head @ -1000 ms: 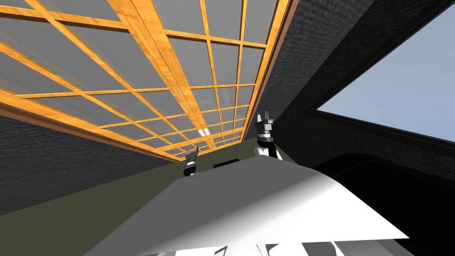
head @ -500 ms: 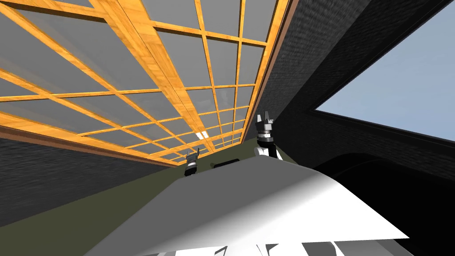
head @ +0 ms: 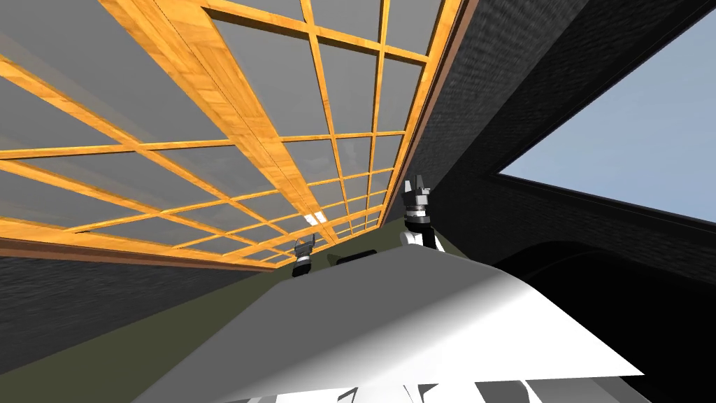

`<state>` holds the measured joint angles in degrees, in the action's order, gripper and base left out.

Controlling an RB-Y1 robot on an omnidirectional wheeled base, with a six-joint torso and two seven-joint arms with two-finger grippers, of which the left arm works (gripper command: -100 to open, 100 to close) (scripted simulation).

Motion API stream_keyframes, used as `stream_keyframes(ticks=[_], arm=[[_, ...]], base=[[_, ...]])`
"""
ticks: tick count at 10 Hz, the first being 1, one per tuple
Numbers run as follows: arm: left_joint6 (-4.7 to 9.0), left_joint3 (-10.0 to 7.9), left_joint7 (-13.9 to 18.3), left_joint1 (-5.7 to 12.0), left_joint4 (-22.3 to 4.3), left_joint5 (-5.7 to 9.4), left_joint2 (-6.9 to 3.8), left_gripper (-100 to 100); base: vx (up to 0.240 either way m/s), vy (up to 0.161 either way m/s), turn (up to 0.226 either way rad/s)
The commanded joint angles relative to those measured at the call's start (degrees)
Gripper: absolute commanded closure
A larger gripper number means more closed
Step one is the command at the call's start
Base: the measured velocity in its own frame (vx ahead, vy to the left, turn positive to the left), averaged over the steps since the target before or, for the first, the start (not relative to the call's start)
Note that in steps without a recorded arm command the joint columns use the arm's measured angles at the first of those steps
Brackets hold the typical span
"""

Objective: Pull the door open

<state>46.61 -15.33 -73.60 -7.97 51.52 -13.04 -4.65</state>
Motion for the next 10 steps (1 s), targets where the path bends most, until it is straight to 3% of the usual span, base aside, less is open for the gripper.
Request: stream_keyframes(ticks=[1, 7, 10], arm=[[-0.11, -0.75, -0.21, -0.98, -0.67, 0.11, -0.35, -100], [-0.67, -4.28, -1.31, -4.15, -3.43, 0.65, -1.54, -100], [-0.79, -5.08, -1.58, -4.72, -4.03, 0.77, -1.74, -100]], base=[[-0.092, 0.016, 0.06], [-0.173, 0.006, 0.04], [-0.07, 0.006, 0.008]])
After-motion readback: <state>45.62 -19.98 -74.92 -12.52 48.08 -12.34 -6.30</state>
